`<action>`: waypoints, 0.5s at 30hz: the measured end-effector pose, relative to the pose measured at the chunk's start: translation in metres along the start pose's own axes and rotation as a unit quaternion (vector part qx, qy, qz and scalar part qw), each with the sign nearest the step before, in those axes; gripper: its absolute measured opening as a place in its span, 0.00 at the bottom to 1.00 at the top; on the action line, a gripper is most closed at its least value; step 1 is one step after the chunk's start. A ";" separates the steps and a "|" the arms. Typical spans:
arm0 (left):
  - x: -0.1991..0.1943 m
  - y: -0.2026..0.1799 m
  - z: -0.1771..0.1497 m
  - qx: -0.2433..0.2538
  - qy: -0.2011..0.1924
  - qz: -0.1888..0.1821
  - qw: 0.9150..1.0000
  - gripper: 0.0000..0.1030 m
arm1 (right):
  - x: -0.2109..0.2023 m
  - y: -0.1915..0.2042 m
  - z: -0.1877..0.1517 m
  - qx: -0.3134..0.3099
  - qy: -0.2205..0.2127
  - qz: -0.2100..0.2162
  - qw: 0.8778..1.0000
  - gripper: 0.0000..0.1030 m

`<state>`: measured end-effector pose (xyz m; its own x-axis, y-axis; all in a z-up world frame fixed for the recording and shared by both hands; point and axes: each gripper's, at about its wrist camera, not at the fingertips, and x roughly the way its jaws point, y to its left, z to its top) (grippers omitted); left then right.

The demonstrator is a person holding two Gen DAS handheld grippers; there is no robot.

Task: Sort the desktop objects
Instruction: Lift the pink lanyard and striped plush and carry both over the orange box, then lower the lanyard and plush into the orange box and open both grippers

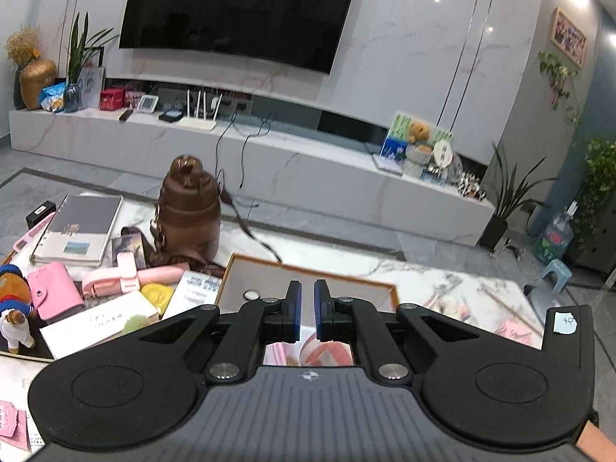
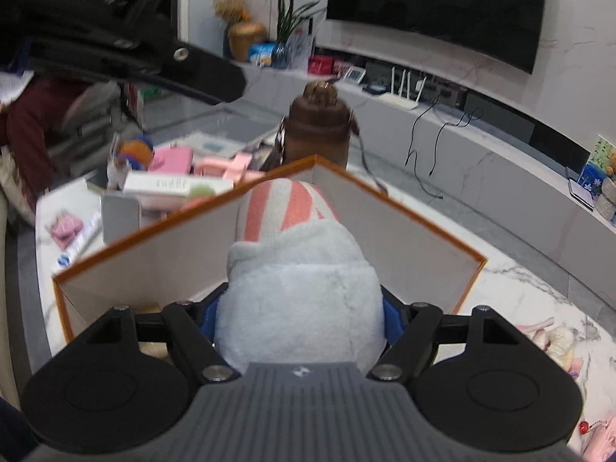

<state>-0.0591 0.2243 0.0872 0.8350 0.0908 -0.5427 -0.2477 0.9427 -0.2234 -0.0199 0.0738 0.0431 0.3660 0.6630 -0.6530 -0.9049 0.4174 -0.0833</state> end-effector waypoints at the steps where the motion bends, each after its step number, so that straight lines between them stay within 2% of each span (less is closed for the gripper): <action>1: 0.003 0.001 -0.001 0.000 0.005 0.002 1.000 0.07 | 0.004 0.001 0.000 -0.003 0.006 0.000 1.000 0.75; 7: 0.009 0.006 -0.005 0.002 0.028 0.011 1.000 0.07 | 0.024 0.015 -0.004 -0.046 0.044 -0.012 0.998 0.75; 15: 0.022 0.014 -0.012 0.010 0.063 0.035 0.997 0.07 | 0.046 0.027 -0.009 -0.079 0.087 -0.007 0.993 0.75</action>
<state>-0.0501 0.2358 0.0629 0.7471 0.1159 -0.6545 -0.2919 0.9419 -0.1664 -0.0293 0.1101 0.0040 0.3480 0.5343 -0.7704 -0.9278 0.3145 -0.2010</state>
